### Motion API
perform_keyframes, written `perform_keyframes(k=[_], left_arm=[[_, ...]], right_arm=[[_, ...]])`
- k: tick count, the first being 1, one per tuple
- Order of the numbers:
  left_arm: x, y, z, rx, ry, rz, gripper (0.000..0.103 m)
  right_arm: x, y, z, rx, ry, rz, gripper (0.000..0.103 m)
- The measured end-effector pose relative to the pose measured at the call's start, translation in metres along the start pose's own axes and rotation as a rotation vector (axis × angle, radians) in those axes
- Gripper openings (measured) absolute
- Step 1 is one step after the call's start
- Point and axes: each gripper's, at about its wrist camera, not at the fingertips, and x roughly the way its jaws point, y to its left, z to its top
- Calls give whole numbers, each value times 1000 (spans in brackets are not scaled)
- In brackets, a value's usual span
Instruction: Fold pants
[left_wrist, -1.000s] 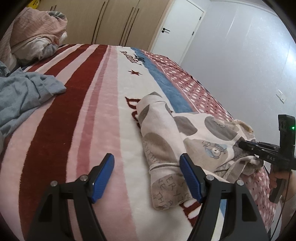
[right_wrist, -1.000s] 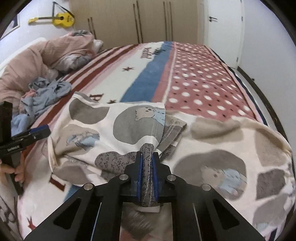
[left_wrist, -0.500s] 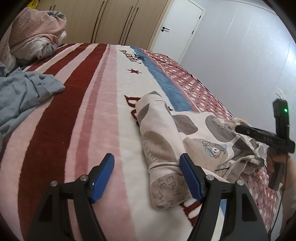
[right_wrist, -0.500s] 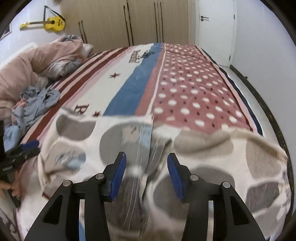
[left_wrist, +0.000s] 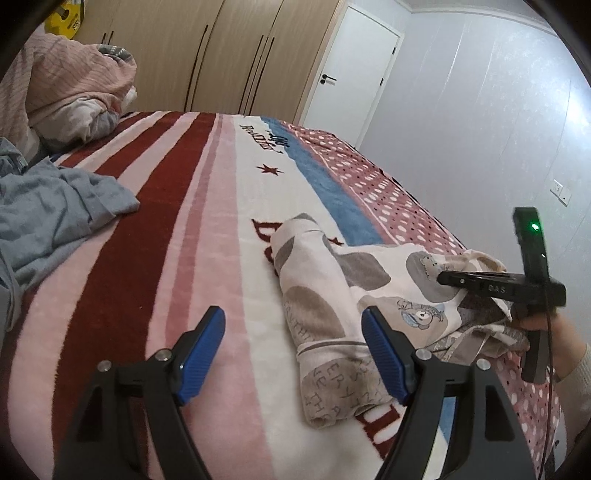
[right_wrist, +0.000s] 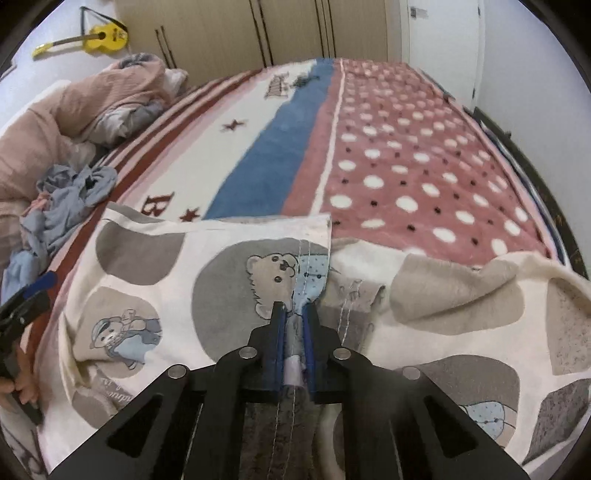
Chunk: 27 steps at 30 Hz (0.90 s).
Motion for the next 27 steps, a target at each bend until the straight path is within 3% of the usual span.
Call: perform_keyframes(k=[5,9,13,16,21,27], left_arm=[[0,2,1,-8,-2,-2,73],[0,0,1,2,-3,2,73],[1,1,0,0,1,1,73],[1,2,1,-4,1,1,73],[2,2,0,-7,3,0,73],[2,2,1,-9,3,1,73]], right_arm=[[-26,5,-16,-6,-63,15,2],[-42,2,-29,0,-87,-32,2],[-40,-8,-37,24,-30,-27,1],[-41,-12,-34,43,-37,-20,7],[-33,-28,-18,77,-53,-95,18],[-7,-46,-12,148,51,58,27]])
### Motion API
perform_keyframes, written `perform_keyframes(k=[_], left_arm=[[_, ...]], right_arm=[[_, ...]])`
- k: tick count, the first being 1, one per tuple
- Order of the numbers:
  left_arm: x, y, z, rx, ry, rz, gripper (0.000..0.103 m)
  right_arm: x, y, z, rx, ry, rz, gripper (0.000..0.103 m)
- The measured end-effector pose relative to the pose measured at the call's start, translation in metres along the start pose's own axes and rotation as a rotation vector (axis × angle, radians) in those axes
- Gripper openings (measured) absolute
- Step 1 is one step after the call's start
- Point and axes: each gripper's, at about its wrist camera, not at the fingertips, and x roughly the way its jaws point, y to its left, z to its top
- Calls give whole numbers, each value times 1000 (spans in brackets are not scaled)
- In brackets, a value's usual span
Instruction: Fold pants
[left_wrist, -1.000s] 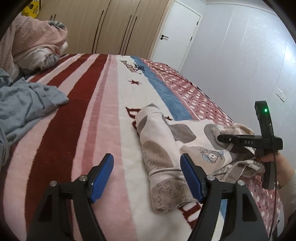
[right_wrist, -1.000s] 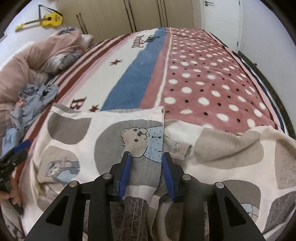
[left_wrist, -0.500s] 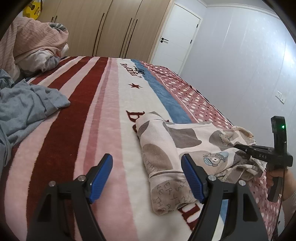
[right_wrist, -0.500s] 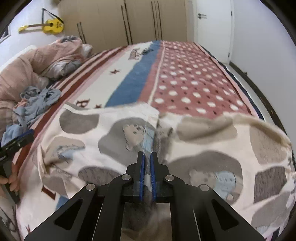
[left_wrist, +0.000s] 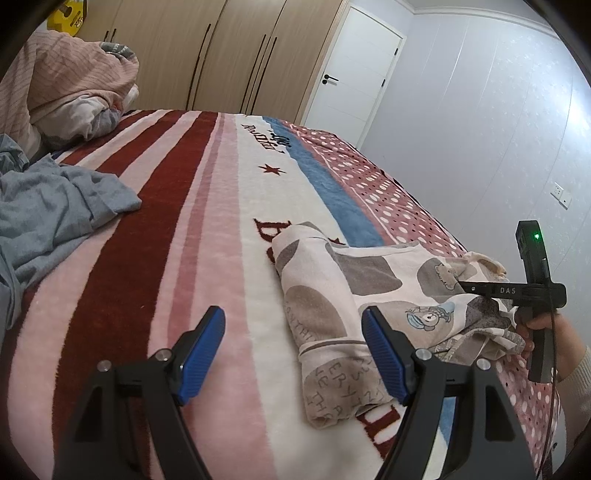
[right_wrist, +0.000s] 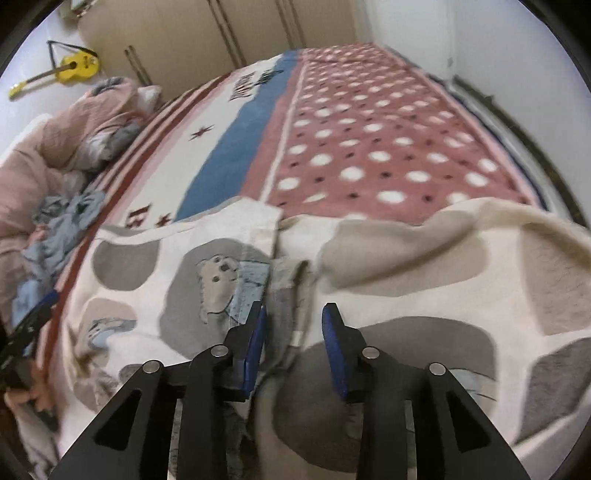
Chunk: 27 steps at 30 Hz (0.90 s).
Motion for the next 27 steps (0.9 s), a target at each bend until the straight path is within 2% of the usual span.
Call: perform_keyframes(k=[1,3,6,8,11,13,14,15,16,17,20,23,25,27], left_arm=[[0,0,0,1,0,0,73],[0,0,0,2,0,-1,73],[-1,0,0,2,0,-1,73],[0,0,0,3,-1,-3,73],[0,0,0,2,0,-4,73],[0,0,0,1,0,-5,73],[0,0,0,1,-1,-4,73],[0,0,0,0,-1,-4,73],[0,0,0,-1,-1,-5,73],[0,0,0,-2,-1,-6,73],[0,1,-1,-5,-1,-8,73],[-1,2,-1,-10,-1,-11,73],[-1,2,0,-12,-1,-13,73],[-1,2,0,-11,-1,-12,73]], right_arm=[[0,3,0,-16,-8,-2,27],[-1,8,0,-38,-20,6,0],[-10,19,-1,-85,-84,-52,0],[-21,19,1,-73,-123,-45,0],[-28,14,3,-61,-110,-35,0],[-21,9,2,-34,-53,-9,3],[-17,6,1,-3,-24,7,10],[-14,4,-1,16,-10,21,37],[-10,3,-3,31,-4,24,50],[-7,3,-4,36,-9,18,57],[-2,1,-4,66,-11,60,57],[-2,-3,-2,138,-17,169,60],[2,4,-1,126,11,183,65],[5,19,-3,60,33,160,61]])
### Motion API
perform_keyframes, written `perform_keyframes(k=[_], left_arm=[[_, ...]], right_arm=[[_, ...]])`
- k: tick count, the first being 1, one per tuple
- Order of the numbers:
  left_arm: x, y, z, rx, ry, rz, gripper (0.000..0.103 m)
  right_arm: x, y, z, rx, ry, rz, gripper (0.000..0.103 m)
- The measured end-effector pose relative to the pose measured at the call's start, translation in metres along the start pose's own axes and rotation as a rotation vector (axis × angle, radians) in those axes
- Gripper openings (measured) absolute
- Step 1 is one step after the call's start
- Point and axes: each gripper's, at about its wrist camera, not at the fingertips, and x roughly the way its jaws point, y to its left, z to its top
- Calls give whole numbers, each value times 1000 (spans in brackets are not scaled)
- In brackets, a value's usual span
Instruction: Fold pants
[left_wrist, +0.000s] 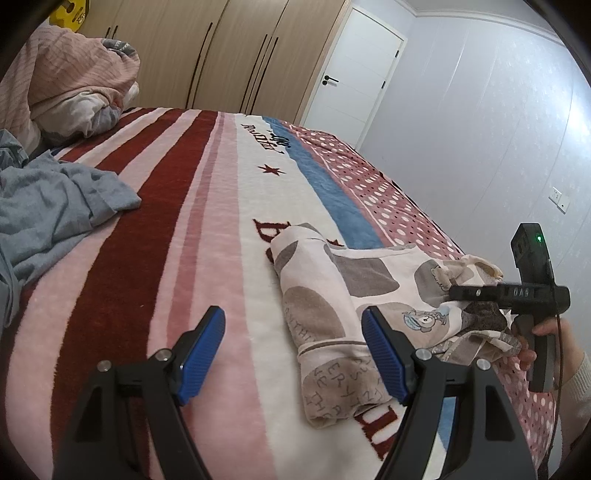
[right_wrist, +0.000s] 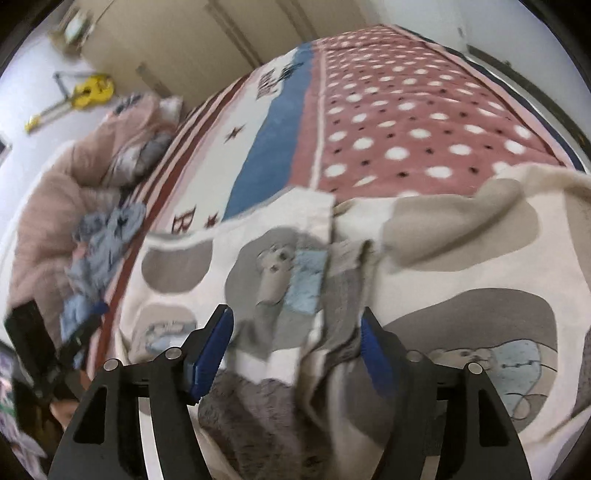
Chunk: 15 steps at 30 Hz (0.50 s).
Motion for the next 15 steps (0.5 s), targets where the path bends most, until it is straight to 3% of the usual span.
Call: perform_keyframes(k=[1,2,3,8,13,15], left_arm=[[0,0,0,0,0,-1,73],[0,0,0,0,1,-2,73],[0,0,0,0,0,-2,73],[-1,-1,0,8,2,-12,73],[3,-7,-1,31,15,-15,73],[4,-10,-2,41,25,-15,73]], right_arm=[[1,4,-1,-31,3,-22,52],[2,11,-3,-79,3,-64,20],[3,16,-5,-112,2,-88,14],[-16,30,-9,-168,-92,-171,8],[-27,19,-9,-161,-83,-236,9],[-24,11,-11,-147,-77,-247,15]])
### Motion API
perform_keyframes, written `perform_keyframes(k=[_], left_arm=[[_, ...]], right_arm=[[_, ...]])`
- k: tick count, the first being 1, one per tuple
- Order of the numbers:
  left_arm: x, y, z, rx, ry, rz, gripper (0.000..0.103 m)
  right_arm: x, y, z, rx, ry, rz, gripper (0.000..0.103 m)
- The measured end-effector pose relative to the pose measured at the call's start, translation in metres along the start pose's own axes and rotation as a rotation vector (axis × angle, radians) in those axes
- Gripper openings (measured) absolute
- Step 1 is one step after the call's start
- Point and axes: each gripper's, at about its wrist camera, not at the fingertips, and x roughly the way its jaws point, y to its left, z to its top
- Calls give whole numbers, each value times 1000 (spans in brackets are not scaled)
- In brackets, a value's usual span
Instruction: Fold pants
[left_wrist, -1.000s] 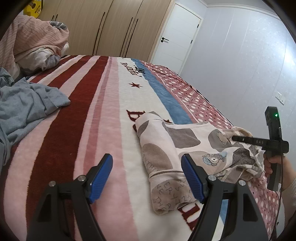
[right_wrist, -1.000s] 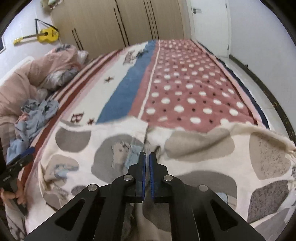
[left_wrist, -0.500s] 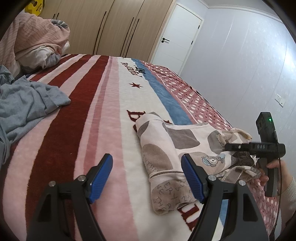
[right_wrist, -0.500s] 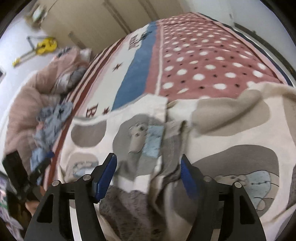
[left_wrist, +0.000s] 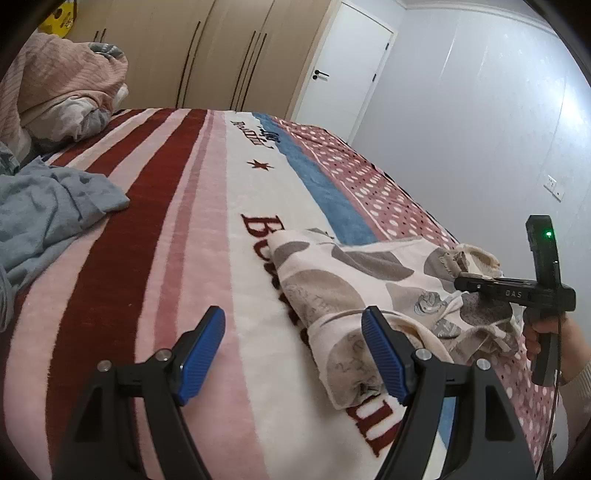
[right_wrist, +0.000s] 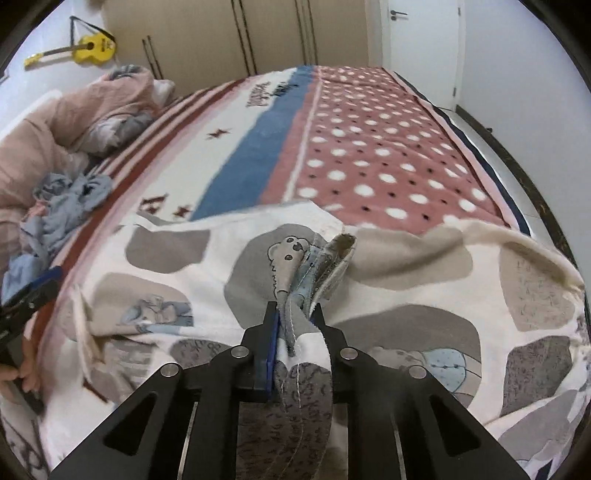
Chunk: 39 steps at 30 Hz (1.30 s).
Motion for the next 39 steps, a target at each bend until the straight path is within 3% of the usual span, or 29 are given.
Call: perform_keyframes(k=[1,3,4,6,7,12,15,20,24,26,28,29,31,33,34,39], left_arm=[[1,-1,0,5,4,2,73],[1,-3,-1,13,5,8,73],[0,-3,-1,15,3,12,73],[-1,-2,0,11,-5,14,73],[-2,-1,1,3,-9,11,73],[-4,3,3,-16,-20,8,73],[-7,4,3,-20,-37,19,73],[-9,2,3,-15,-49,30,73],[-8,2,3,-6,-49,56,73],[-8,3,3,-6,-49,58,73],[-8,3,3,-6,-49,59,73],[-8,3,3,-5,-49,60,73],[-8,3,3,-5,-49,63,73],[-8,4,3,-5,-51,67,73],[-9,4,3,-4,-51,68,73],[-9,4,3,-4,-54,68,73]], right_arm=[[4,-4,-2,19,10,9,19],[8,-13,-8,70,30,23,40],[5,-18,-10,91,28,36,43],[-14,-33,-18,135,3,62,59],[-28,-42,-23,161,-20,63,63],[-99,-104,-62,254,-99,-85,70],[-126,-154,-91,410,-125,-150,78],[-134,-225,-133,672,-134,-129,78],[-114,-238,-135,719,-169,-17,80],[-104,-240,-130,731,-186,-19,80],[-95,-238,-122,744,-212,-37,78],[-91,-238,-117,754,-224,-35,72],[-85,-234,-109,757,-236,-42,51],[-80,-227,-98,729,-230,-75,13],[-81,-223,-94,705,-235,-86,8],[-108,-179,-63,552,-349,-102,6]])
